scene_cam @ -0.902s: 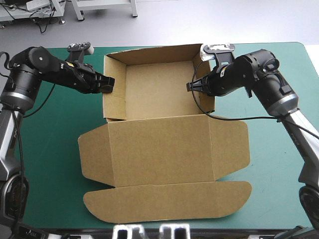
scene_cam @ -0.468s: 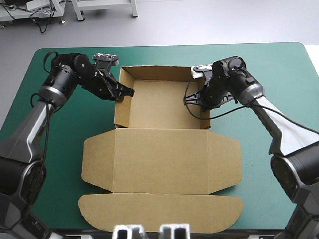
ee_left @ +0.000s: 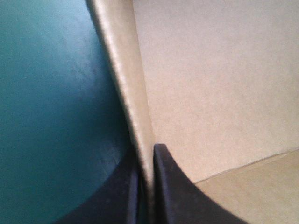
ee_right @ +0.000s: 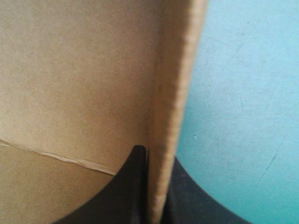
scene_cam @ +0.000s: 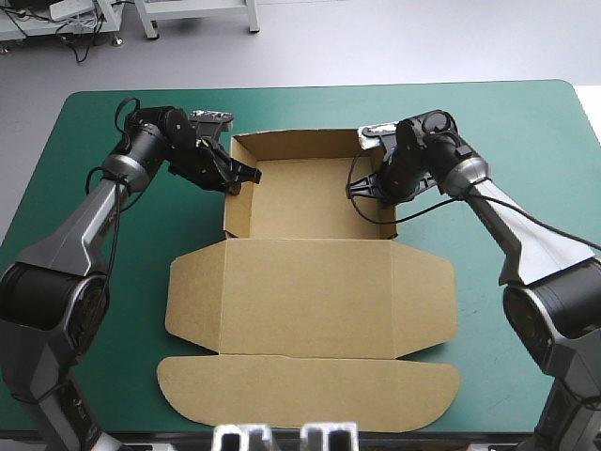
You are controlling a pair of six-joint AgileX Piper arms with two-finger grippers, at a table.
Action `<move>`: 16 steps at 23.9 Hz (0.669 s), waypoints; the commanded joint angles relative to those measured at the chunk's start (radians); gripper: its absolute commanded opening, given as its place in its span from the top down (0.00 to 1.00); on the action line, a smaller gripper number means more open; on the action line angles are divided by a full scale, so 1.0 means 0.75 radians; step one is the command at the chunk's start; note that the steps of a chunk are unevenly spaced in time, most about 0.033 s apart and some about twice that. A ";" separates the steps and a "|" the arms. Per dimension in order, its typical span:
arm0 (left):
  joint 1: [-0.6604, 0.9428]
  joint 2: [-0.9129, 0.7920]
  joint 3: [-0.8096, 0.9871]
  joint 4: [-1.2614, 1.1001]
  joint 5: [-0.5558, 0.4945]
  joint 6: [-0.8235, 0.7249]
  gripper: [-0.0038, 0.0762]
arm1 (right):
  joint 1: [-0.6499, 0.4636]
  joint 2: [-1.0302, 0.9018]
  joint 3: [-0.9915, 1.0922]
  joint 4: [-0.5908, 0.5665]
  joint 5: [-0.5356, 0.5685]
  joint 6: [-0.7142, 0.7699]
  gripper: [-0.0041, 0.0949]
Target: Fold the box
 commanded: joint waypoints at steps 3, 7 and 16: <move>-0.034 -0.012 -0.018 -0.147 0.091 0.088 0.96 | 0.017 -0.071 -0.041 0.094 -0.147 -0.134 0.95; -0.034 -0.012 -0.018 -0.147 0.148 0.099 0.90 | 0.017 -0.071 -0.041 0.103 -0.121 -0.145 0.85; -0.034 -0.012 -0.018 -0.105 0.234 0.188 0.40 | 0.017 -0.071 -0.046 0.101 -0.065 -0.145 0.56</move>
